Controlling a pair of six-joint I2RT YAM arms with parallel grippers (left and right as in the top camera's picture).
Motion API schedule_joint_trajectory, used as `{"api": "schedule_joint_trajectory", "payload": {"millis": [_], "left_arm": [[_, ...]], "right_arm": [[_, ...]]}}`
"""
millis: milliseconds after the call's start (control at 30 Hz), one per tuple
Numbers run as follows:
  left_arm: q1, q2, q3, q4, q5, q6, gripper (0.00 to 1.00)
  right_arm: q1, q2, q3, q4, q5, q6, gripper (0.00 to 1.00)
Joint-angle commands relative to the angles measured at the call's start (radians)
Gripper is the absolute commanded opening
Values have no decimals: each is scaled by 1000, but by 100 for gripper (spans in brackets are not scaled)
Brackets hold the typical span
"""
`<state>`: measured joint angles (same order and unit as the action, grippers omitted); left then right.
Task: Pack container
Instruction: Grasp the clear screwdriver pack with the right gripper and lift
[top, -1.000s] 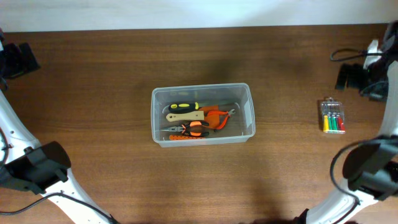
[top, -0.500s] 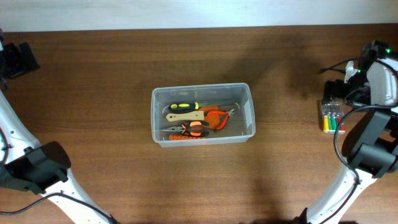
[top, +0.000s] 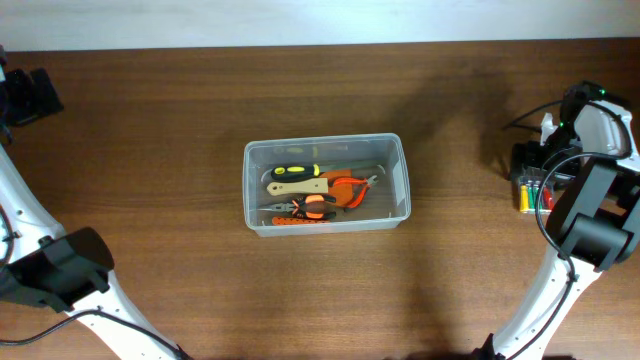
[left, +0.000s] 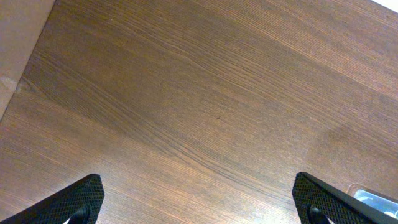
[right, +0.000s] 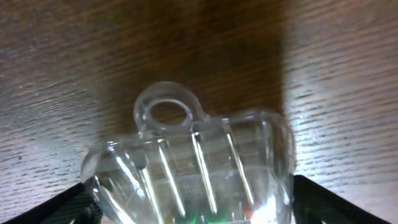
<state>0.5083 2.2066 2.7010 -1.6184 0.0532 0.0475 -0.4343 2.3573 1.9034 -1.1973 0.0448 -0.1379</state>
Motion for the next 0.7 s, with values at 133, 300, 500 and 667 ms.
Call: {"api": "schedule_joint_trajectory", "payload": {"millis": [133,300,500,667], "left_arm": [[5,-10,-3,2,11,-10,99],[5,-10,-3,2,11,-10,99],[5,-10,-3,2,11,-10,99],[5,-10,-3,2,11,-10,99]], "right_arm": [[0,12,-18,19,12,27,75],[0,12,-64,43,12,43,63],[0,11,-69,23,-2,77,63],[3,-11,-31,-47,-117,76,56]]}}
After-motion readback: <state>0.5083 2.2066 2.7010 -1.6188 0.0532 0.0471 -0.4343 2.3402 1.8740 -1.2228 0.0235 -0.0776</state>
